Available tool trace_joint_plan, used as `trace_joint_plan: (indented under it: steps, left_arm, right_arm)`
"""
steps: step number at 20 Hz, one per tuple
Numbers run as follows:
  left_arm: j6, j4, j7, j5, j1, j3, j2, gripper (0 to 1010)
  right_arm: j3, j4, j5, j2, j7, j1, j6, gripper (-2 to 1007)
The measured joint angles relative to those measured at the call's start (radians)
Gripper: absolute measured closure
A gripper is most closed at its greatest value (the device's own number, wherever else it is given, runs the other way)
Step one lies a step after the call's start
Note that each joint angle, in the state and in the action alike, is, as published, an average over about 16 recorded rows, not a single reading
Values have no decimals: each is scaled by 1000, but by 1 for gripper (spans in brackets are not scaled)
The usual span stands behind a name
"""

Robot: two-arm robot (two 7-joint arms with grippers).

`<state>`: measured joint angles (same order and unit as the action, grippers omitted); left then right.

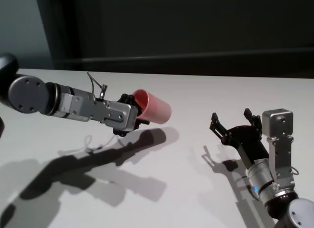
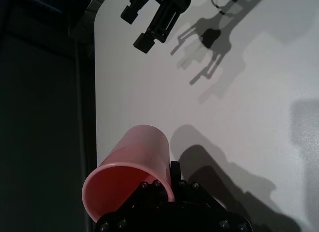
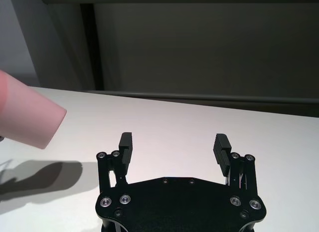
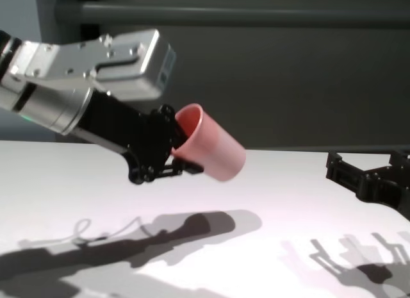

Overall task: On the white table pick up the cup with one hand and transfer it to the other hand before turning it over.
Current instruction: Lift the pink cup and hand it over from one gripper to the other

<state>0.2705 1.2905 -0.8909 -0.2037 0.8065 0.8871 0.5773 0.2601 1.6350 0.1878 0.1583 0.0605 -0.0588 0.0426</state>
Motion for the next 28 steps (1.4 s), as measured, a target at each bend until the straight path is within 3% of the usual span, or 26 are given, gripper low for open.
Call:
trace_joint_plan:
  steps: [4,9,15,21,28]
  left_arm:
    - [14,-61,15,150,-20,-72,-28,968]
    - [30,-145,1,333,-32,-152,-80,968]
    - [39,-232,-43,506,-34,-213,-149,968]
    - [29,-300,-94,623,-19,-240,-216,968]
    - [17,-359,-139,706,7,-248,-278,968]
  right_arm:
    - [0,0,0,0,0,0,0,3]
    - [0,0,0,0,0,0,0,3]
    - [0,0,0,0,0,0,0,3]
    - [0,0,0,0,0,0,0,3]
    - [0,0,0,0,0,0,0,3]
